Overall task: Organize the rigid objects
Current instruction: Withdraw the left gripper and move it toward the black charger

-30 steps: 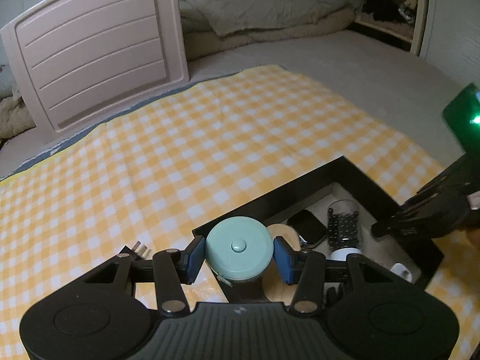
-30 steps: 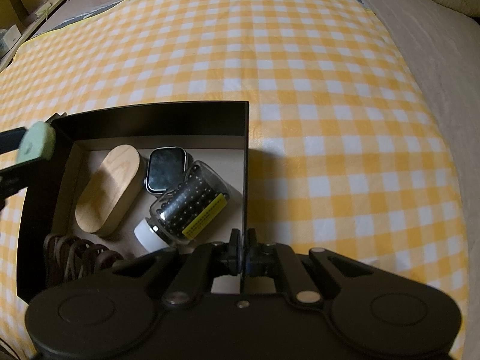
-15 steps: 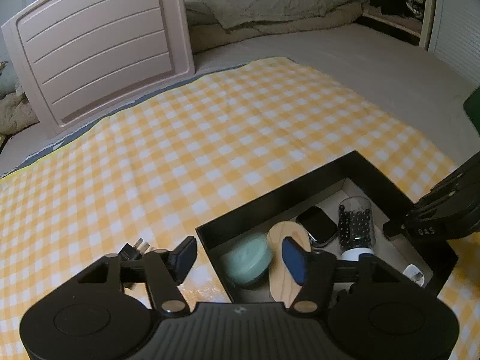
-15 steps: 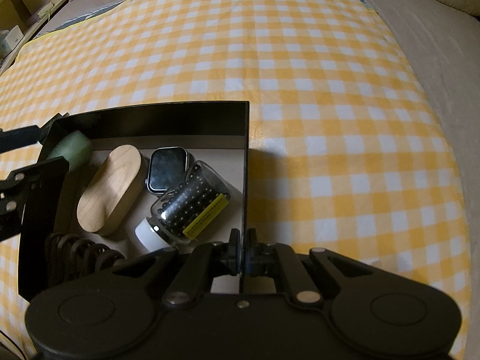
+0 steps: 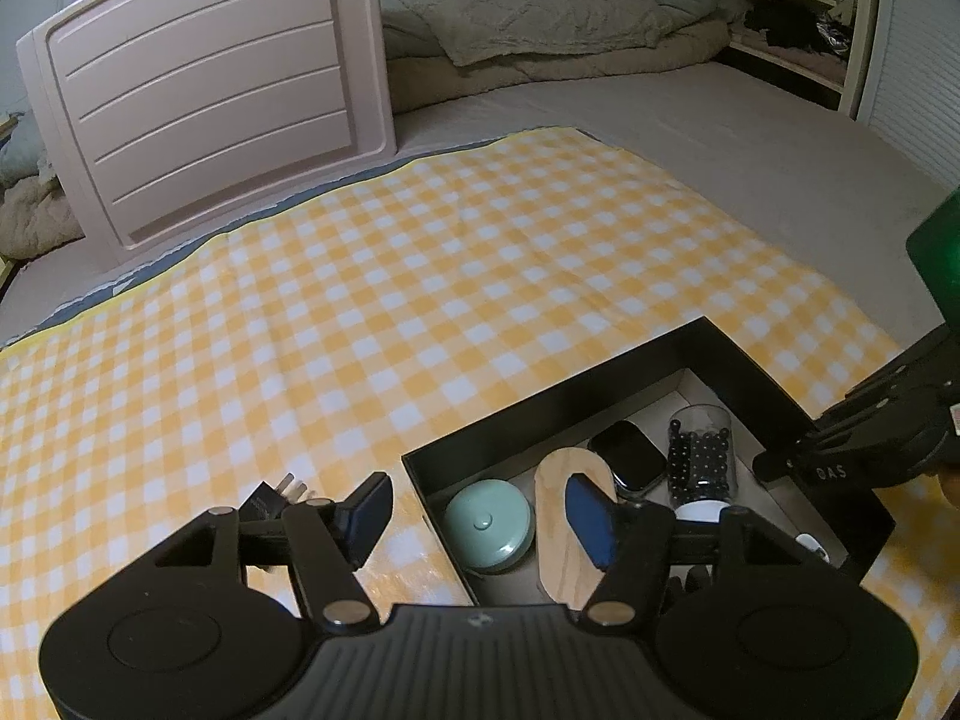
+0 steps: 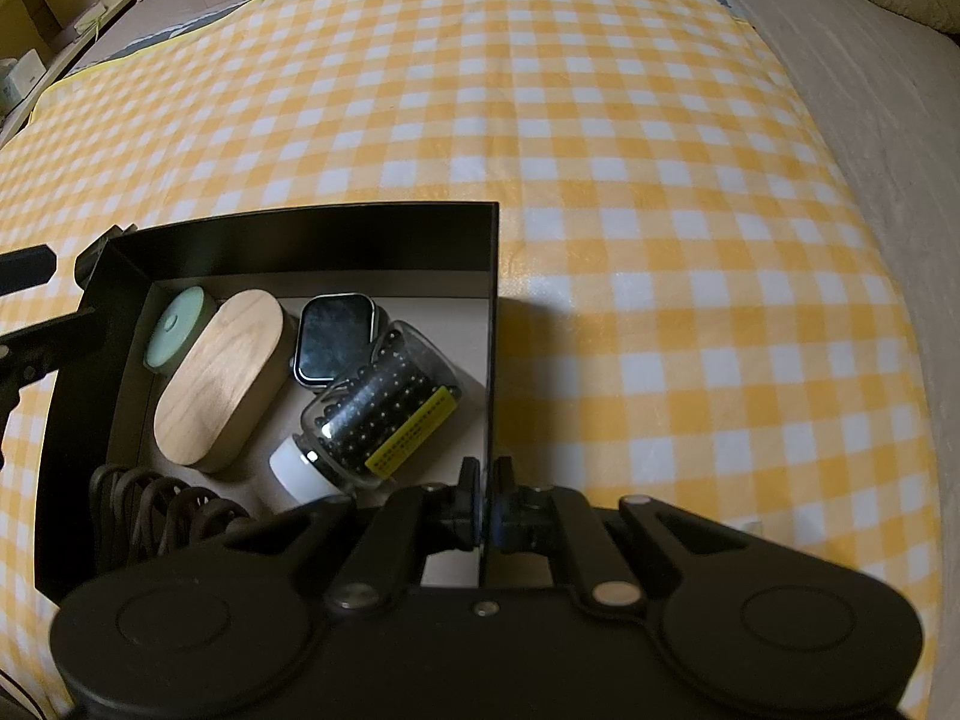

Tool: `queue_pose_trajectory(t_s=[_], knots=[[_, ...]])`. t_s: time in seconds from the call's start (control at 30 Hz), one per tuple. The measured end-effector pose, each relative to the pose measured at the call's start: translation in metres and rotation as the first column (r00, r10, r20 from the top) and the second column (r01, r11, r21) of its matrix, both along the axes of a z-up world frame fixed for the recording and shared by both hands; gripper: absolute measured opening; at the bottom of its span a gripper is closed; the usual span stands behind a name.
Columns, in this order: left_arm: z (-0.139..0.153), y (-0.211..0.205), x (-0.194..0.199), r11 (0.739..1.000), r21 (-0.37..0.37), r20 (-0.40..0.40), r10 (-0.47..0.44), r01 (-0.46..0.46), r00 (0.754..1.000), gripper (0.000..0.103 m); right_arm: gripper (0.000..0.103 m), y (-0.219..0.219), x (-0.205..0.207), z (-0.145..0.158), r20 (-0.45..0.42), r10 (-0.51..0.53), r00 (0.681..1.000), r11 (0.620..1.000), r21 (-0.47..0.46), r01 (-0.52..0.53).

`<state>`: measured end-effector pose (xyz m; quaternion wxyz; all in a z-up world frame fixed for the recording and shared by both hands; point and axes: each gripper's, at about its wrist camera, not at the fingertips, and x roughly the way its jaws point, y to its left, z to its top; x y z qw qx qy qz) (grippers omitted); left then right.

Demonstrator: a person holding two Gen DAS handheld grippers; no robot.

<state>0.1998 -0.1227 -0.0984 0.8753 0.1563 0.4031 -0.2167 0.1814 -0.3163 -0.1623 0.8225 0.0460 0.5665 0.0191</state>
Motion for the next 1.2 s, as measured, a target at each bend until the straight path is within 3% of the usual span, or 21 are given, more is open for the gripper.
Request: queue_pose_trajectory(t_s=[0.9,1.07,1.2], knots=[[0.046,0.020,-0.066,0.994,-0.109,-0.007,-0.032,0.031,0.999,0.065,0.004,0.000,0.001,0.001,0.000,0.001,1.000,1.000,-0.003,-0.001],[0.048,0.033,-0.071,0.992,-0.122,-0.005,0.020,-0.020,1.000,0.100,0.004,0.001,0.001,0.000,-0.001,0.000,1.000,1.000,-0.006,0.000],[0.048,0.045,-0.070,0.992,-0.102,0.015,0.079,-0.077,0.997,0.103,0.004,0.000,0.001,0.000,-0.001,0.000,1.000,1.000,-0.006,0.000]])
